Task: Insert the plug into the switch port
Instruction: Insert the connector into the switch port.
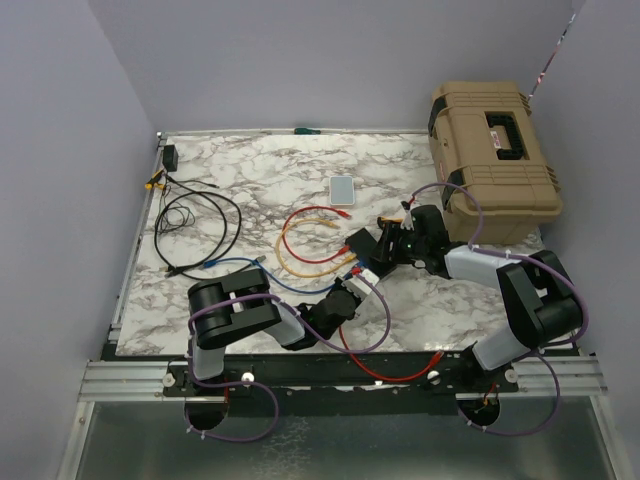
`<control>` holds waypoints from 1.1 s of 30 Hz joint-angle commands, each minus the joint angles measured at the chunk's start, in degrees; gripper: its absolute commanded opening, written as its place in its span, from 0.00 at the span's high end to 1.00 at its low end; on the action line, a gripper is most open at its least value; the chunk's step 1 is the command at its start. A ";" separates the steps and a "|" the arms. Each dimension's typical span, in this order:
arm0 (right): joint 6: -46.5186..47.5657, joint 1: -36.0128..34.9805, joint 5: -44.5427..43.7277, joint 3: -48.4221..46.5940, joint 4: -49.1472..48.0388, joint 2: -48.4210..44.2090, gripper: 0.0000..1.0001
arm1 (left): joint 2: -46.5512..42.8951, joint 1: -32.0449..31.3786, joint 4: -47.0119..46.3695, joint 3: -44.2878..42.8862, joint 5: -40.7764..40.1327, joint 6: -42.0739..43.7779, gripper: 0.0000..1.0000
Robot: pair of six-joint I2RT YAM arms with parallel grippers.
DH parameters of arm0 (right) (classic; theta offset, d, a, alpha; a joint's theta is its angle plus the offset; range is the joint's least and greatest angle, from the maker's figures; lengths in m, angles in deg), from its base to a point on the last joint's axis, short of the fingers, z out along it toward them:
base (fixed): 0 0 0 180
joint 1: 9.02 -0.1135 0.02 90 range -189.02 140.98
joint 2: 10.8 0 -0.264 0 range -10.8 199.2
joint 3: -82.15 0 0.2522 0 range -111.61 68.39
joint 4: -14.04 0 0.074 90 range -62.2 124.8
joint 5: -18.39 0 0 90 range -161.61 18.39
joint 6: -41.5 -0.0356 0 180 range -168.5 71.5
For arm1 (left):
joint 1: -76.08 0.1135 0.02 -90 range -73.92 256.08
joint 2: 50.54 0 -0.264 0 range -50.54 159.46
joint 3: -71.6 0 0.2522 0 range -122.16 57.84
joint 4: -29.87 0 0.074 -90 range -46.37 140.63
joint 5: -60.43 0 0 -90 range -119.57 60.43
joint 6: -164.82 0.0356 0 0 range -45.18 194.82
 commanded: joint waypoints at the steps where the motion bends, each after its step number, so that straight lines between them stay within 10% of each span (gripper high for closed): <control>1: 0.47 0.16 2.35 -0.58 1.53 2.07 0.40 | 0.96 -0.41 -1.97 -0.56 1.44 0.27 1.00; 33: 0.88 0.16 5.58 -0.98 0.68 3.58 0.41 | 1.61 2.16 -11.10 3.75 0.86 -6.13 1.00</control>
